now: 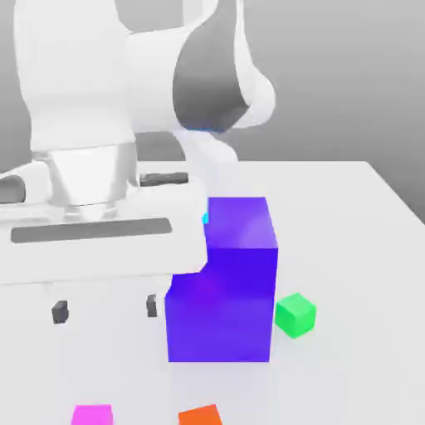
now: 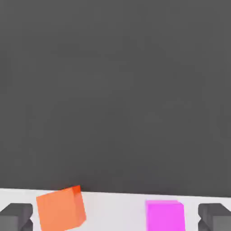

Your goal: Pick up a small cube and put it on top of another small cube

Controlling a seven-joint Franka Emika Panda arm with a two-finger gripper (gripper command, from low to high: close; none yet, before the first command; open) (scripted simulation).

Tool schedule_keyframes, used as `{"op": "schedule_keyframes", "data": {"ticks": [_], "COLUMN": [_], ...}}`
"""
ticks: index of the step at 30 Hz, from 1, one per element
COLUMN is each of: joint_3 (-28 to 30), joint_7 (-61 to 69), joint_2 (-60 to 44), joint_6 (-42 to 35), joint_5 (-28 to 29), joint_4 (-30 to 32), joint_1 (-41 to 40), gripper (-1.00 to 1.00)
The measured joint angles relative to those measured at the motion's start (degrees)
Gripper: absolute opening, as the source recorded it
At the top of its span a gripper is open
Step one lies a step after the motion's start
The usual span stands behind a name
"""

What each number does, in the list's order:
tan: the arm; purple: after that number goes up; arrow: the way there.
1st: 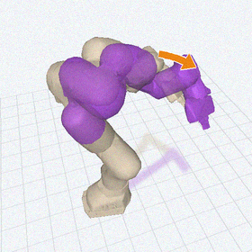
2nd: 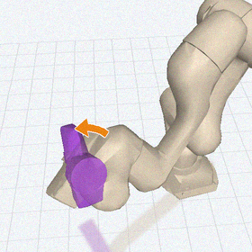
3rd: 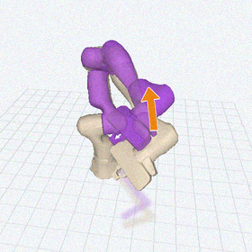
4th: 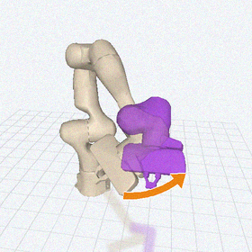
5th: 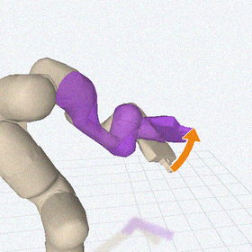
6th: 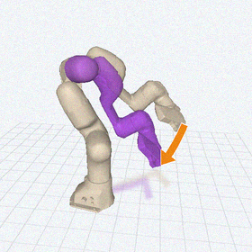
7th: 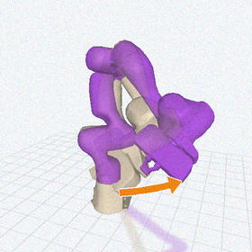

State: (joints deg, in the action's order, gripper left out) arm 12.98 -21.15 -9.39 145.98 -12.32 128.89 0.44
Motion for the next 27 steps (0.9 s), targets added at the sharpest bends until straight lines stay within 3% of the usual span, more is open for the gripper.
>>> {"op": "schedule_keyframes", "data": {"ticks": [6, 10, 11, 18, 22, 27], "joint_3": [0.89, -1.31, -1.99, -2.07, 0.22, -2.42], "joint_7": [3.0, 5.22, 5.67, 5.73, 3.95, 11.46], "joint_2": [-11.74, -20.02, -21.73, -21.95, -15.02, -6.5], "joint_6": [3.68, 9.21, 10.49, 10.58, 5.3, 1.73], "joint_5": [0.91, -1.34, -1.93, -1.99, 0.75, 4.86], "joint_4": [-0.47, -2.1, -2.5, -2.54, -1.03, 1.42], "joint_1": [-2.13, -4.27, -4.83, -4.91, -3.16, -0.68], "gripper": [0.0, 0.0, -1.0, -1.0, -1.0, -1.0]}}
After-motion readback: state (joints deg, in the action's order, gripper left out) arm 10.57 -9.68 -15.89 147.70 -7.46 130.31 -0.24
